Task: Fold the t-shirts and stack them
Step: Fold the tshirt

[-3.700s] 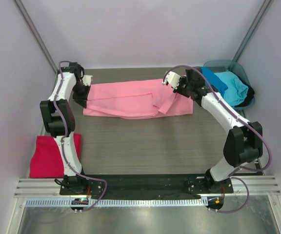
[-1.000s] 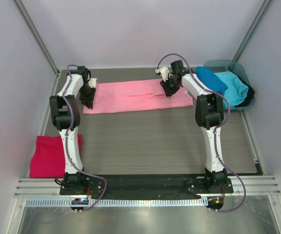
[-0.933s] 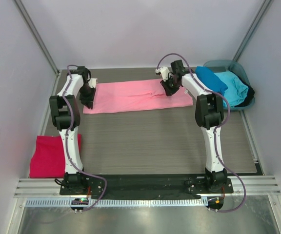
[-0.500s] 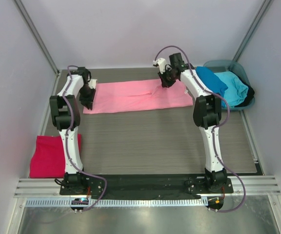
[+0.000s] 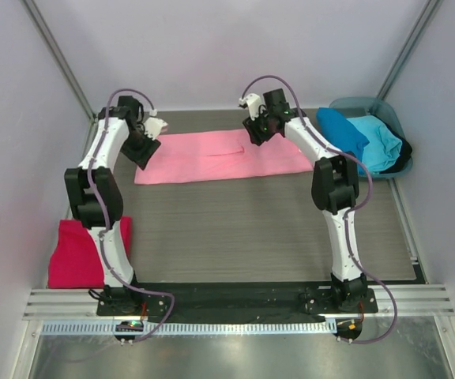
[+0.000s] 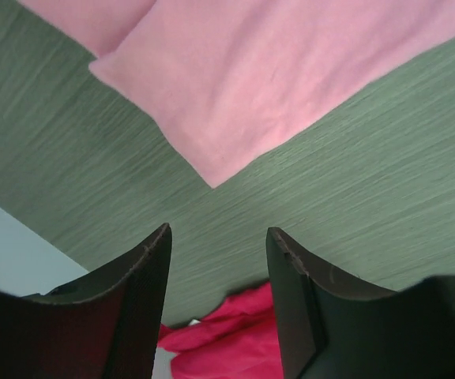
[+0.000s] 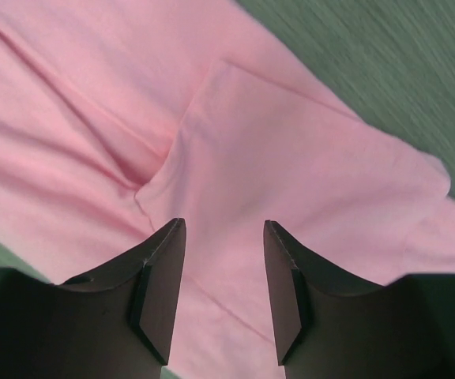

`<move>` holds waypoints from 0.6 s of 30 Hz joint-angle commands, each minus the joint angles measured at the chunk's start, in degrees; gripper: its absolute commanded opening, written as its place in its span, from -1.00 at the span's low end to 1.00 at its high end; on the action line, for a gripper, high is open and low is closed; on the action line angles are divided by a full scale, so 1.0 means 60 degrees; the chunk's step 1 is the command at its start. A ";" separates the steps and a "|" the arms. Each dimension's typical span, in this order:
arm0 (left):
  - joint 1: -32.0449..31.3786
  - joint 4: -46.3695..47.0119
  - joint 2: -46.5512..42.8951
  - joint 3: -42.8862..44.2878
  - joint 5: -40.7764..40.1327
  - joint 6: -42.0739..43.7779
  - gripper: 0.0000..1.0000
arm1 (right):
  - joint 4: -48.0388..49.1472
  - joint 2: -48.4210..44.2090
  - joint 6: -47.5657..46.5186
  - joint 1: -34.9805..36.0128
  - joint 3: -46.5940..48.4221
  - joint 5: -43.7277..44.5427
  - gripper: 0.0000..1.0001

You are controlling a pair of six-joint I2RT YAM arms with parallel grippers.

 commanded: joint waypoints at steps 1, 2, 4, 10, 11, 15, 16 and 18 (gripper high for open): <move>-0.0291 -0.0408 0.0242 -0.0201 -0.0288 0.2007 0.05 | 0.0463 -0.1537 0.0163 -0.0095 -0.0778 0.0125 0.00; -0.0306 -0.0627 0.0317 -0.0157 -0.0229 0.2038 0.04 | 0.0478 -0.1654 0.0177 -0.0095 -0.0939 0.0154 0.01; -0.0350 -0.0731 0.0478 -0.0069 -0.0127 0.2082 0.05 | 0.0478 -0.1888 0.0192 -0.0095 -0.1320 0.0198 0.01; -0.0438 -0.0981 0.1298 0.0152 -0.0302 0.2170 0.03 | 0.0478 -0.2445 0.0002 -0.0095 -0.2024 0.0359 0.01; -0.0438 -0.0908 0.1401 0.0137 -0.0389 0.2141 0.02 | 0.0478 -0.2591 -0.0042 -0.0095 -0.2083 0.0403 0.01; -0.0467 -0.0761 0.1723 0.0282 -0.0448 0.2068 0.01 | 0.0478 -0.2841 -0.0101 -0.0124 -0.2405 0.0564 0.01; -0.0467 -0.0732 0.1811 0.0327 -0.0478 0.2038 0.01 | 0.0478 -0.2885 -0.0101 -0.0139 -0.2464 0.0579 0.01; -0.0482 -0.0644 0.2016 0.0342 -0.0609 0.1965 -0.03 | 0.0478 -0.3017 -0.0116 -0.0139 -0.2624 0.0623 0.00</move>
